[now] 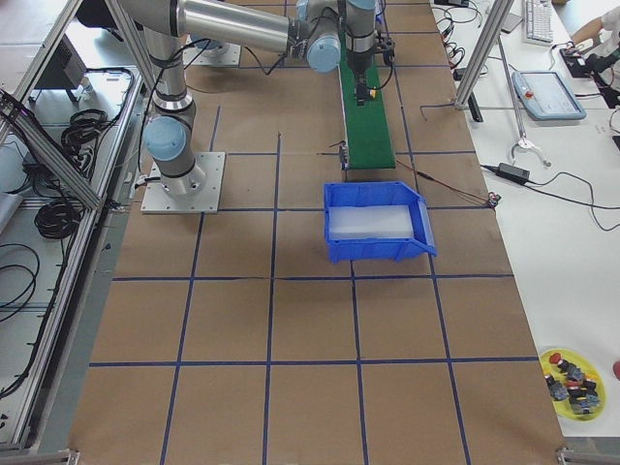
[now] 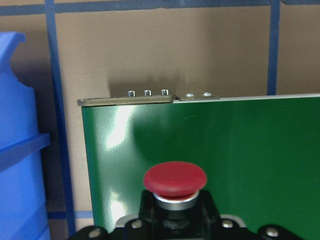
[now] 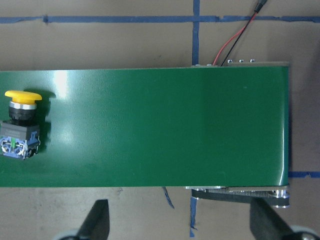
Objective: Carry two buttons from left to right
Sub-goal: 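Carry the red button onto the belt while the right gripper reaches toward the yellow button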
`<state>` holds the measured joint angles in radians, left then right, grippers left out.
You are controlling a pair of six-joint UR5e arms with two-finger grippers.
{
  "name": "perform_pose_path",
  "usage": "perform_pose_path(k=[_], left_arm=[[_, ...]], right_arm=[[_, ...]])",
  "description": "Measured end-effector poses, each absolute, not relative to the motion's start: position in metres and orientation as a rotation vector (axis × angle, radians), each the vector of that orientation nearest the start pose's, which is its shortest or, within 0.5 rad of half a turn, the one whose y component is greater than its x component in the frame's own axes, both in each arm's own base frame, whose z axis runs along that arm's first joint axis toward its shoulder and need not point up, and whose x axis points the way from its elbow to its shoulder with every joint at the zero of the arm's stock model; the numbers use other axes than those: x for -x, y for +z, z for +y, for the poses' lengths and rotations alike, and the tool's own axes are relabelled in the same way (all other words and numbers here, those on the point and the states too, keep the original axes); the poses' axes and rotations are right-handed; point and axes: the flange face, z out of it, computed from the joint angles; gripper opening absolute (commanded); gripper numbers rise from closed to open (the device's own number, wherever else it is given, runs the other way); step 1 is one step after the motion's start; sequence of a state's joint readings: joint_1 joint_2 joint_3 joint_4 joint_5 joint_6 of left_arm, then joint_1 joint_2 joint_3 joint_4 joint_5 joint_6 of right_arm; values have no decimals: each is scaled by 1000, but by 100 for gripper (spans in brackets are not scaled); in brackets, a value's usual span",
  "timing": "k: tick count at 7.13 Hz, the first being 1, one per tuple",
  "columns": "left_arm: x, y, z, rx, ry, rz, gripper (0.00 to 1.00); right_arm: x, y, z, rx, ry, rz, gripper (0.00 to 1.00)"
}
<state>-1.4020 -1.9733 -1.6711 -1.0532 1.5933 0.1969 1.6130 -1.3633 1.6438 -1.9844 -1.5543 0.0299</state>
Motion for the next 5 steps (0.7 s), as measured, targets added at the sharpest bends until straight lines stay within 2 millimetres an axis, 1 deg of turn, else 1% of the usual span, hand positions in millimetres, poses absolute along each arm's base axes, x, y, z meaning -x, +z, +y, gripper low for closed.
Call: perform_pose_path(k=[1, 2, 3, 4, 5], left_arm=[[27, 259, -621, -34, -27, 3115, 99], [28, 256, -618, -27, -29, 3115, 100], [28, 257, -617, -22, -31, 3113, 100], [28, 262, -617, -20, -38, 3111, 100], [29, 271, -617, -20, -46, 3110, 100]], right_arm=[[-159, 373, -582, 22, -239, 3115, 100], [-158, 366, -591, 17, -263, 3114, 100], [-157, 364, -600, 5, -299, 3107, 100], [-154, 363, -609, -7, -353, 3094, 100], [-151, 357, -617, -16, -383, 3087, 100]])
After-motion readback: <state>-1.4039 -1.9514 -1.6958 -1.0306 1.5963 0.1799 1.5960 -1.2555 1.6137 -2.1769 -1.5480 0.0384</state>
